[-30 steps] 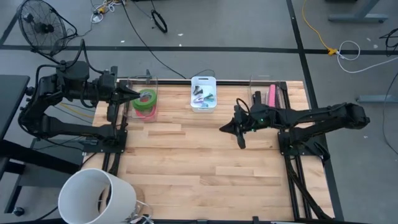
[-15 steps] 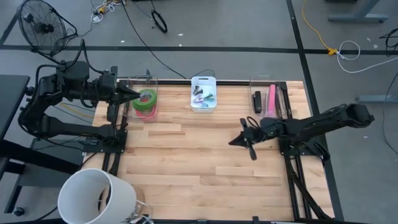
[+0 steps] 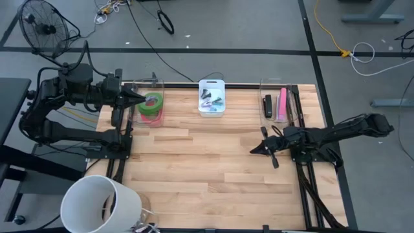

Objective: Pick and place Stapler, Stapler remover, tape
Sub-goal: Return to Home Position

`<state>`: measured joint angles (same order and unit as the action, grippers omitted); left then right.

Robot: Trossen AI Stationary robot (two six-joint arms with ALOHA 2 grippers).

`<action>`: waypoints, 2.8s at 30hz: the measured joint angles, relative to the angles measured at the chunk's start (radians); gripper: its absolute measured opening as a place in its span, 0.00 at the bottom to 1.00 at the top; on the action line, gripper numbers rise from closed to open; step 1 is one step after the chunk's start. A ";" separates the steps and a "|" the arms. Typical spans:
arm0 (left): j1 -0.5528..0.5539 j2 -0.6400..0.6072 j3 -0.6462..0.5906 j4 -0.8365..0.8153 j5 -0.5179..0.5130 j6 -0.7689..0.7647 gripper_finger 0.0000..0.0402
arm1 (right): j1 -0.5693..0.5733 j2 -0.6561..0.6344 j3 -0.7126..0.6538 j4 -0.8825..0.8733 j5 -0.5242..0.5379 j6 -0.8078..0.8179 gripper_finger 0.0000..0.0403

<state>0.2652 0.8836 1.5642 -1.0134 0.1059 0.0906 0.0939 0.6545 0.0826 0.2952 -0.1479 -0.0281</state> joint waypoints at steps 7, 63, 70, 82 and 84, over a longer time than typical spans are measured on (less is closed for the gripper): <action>0.000 0.000 0.000 0.000 0.000 0.000 0.07 | -0.063 -0.075 -0.050 0.042 0.001 -0.018 0.00; 0.000 0.000 0.000 0.000 0.000 0.000 0.07 | -0.034 -0.655 -0.067 -0.263 0.000 0.029 0.00; 0.000 0.000 0.000 0.000 0.000 0.000 0.07 | -0.033 -0.655 -0.067 -0.263 0.002 0.046 0.00; 0.000 0.000 0.000 0.000 0.000 0.000 0.07 | -0.033 -0.655 -0.067 -0.263 0.001 0.046 0.04; 0.000 0.000 0.000 0.000 0.000 0.000 0.07 | -0.033 -0.655 -0.067 -0.263 0.001 0.046 0.05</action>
<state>0.2653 0.8835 1.5642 -1.0136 0.1057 0.0908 0.0605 -0.0002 0.0154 0.0324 -0.1467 0.0177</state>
